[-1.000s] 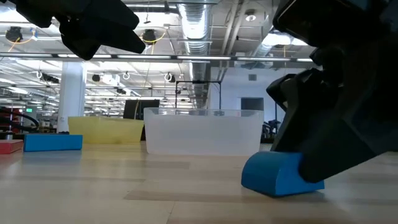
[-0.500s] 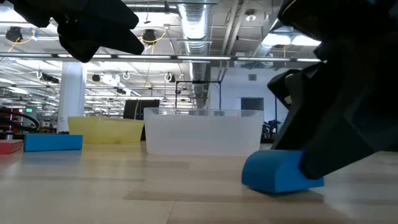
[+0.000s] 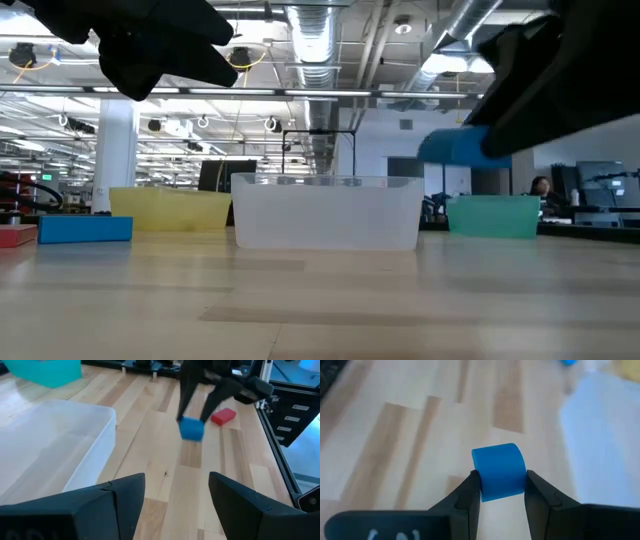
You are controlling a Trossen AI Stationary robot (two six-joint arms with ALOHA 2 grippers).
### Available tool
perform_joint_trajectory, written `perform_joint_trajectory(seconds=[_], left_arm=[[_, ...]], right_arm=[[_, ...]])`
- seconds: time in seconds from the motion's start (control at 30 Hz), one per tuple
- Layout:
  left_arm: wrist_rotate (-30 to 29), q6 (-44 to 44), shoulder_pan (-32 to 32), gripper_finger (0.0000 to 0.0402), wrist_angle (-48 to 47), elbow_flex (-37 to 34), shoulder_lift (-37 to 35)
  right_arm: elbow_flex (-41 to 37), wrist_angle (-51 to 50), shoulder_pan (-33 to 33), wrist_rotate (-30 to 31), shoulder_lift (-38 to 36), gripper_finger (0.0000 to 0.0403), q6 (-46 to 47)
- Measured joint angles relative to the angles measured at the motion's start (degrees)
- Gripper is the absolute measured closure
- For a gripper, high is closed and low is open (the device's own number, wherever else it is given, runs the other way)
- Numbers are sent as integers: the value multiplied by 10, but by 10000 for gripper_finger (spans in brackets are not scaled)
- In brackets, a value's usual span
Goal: Sort & place blocks by color
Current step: Put the bottom right blue block into the transparent bin
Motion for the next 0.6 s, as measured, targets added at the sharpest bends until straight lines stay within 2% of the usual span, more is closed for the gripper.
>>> perform_joint_trajectory(seconds=[0.17,0.3,0.37,0.47,0.6], left_arm=[[-3,9,9,191,20,0,0],[7,16,42,191,33,0,0],[46,26,70,191,54,0,0],[152,59,124,191,131,0,0],[250,101,185,191,225,0,0]], right_arm=[[0,-56,21,109,-36,280,28],[0,-76,27,200,-51,280,34],[0,-84,25,232,-56,280,29],[0,-83,18,270,-56,280,5],[0,-81,9,283,-56,280,-51]])
